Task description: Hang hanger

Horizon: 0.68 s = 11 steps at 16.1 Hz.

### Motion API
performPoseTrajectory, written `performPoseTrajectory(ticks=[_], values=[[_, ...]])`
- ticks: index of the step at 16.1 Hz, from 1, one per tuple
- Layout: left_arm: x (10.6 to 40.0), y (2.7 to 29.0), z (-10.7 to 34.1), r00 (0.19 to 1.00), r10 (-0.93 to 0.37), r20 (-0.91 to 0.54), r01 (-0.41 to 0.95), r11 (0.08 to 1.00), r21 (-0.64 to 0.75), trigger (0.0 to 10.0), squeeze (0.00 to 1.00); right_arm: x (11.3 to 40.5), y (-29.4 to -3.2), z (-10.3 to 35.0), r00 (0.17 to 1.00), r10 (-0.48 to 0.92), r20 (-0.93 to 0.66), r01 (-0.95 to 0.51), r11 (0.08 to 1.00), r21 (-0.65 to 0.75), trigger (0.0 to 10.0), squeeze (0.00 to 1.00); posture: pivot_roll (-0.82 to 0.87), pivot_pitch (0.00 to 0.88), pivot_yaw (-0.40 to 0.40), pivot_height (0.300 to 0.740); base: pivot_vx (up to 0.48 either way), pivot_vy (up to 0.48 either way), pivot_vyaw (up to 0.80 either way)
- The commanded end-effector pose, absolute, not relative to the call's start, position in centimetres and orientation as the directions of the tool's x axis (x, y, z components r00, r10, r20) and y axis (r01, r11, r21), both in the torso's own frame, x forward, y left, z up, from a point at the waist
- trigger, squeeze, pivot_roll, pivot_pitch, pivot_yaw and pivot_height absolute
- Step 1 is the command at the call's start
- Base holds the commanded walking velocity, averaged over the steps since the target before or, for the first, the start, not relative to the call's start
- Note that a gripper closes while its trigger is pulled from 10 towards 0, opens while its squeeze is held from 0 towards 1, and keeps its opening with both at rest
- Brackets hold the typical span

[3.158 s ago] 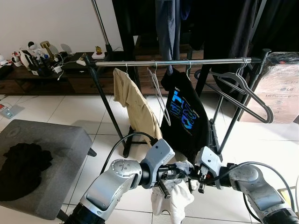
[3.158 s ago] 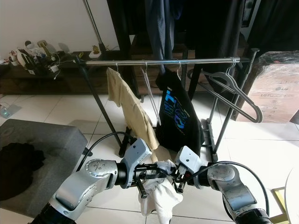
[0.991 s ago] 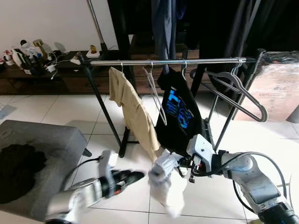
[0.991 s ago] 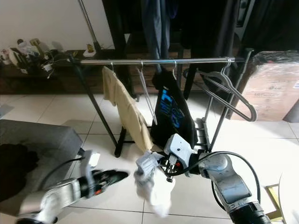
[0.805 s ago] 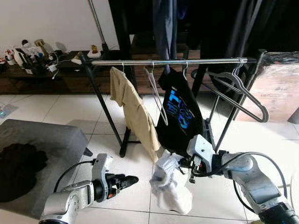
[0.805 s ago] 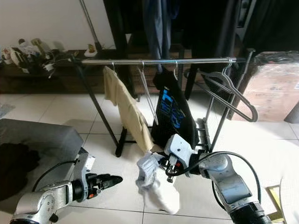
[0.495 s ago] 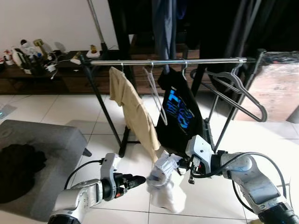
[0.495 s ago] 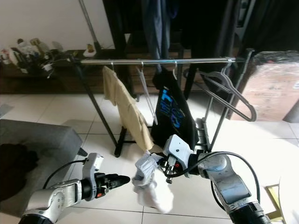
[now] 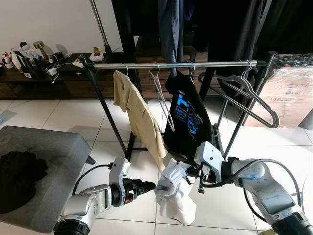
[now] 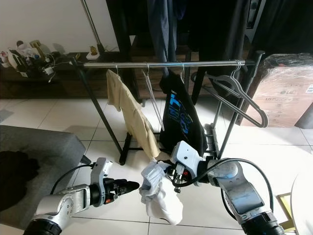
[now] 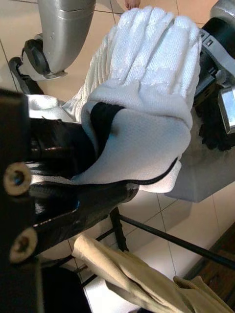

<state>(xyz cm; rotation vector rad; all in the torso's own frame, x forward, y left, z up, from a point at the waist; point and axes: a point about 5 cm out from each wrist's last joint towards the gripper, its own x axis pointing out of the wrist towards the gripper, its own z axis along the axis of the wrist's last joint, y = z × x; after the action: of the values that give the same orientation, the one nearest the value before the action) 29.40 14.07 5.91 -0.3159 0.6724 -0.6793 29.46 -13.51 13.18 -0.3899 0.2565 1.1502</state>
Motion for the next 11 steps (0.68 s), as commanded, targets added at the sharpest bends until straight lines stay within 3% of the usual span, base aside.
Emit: performPoseTrajectory(ticks=[1, 11], values=[[29.3, 14.0, 5.5, 0.570, -0.673, -0.472, 0.472, 0.738, -0.483, 10.0, 0.00, 29.1, -12.9, 13.7, 0.365, 0.851, -0.378, -0.930, 0.319, -0.181, 0.0, 0.00, -0.12, 0.145, 0.050, 0.740, 0.000, 0.000, 0.00], [29.8, 12.8, 4.6, 0.526, -0.688, -0.499, 0.503, 0.726, -0.470, 10.0, 0.00, 28.5, -12.2, 14.6, 0.327, 0.870, -0.369, -0.942, 0.271, -0.197, 0.0, 0.00, -0.13, 0.150, 0.046, 0.740, 0.000, 0.000, 0.00]])
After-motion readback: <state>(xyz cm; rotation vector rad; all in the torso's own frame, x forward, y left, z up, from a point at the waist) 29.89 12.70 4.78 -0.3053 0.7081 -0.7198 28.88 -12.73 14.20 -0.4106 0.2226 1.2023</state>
